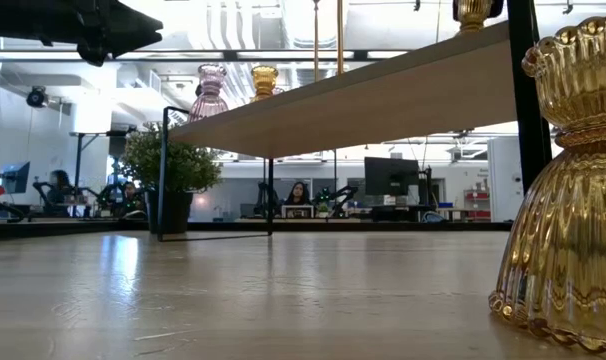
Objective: Pick & Place candle stick holders
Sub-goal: Put the right yellow candle holder on the shelf
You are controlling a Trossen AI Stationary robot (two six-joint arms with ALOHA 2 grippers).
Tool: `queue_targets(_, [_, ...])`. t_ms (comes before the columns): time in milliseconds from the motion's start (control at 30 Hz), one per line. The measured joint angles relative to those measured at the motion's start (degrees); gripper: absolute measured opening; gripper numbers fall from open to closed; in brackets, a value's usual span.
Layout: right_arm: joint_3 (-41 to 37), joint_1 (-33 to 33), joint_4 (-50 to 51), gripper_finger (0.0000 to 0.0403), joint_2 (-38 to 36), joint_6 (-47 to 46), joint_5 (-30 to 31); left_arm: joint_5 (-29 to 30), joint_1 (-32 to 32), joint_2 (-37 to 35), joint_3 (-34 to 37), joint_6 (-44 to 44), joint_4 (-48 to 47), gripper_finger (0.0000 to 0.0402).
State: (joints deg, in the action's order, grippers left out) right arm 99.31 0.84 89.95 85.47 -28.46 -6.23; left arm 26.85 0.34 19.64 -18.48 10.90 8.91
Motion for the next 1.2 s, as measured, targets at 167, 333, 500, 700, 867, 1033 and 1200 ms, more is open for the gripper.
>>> queue_targets(167, [-0.97,0.02,0.02,0.0019,0.8,0.59,-1.59,0.0,0.0,0.0,0.0,0.0,0.02,0.0218])
queue_targets(333, [-2.69,0.02,0.16,0.0019,0.45,-0.25,-1.93,0.02,0.0,0.0,0.0,0.01,0.01,0.0218])
queue_targets(500, [-4.31,0.02,0.07,0.0019,0.42,-0.34,-2.83,0.02,0.0,0.0,0.0,0.02,0.01,0.0218])
queue_targets(700, [-5.94,0.02,-0.1,0.0019,0.41,-0.41,-3.27,0.01,0.0,0.0,0.0,0.01,0.01,0.0218])
queue_targets(867, [-6.78,0.02,-0.36,0.0019,0.39,-0.03,-3.31,0.02,0.0,0.0,0.0,0.0,0.02,0.0218])
queue_targets(1033, [-6.78,0.02,-1.45,0.0019,0.37,0.21,-3.31,0.0,0.0,0.0,0.0,0.0,0.02,0.0218])
queue_targets(1200, [-6.78,0.0,-1.9,0.0019,0.37,0.6,-3.33,0.02,0.0,0.0,0.0,0.02,0.01,0.0218])
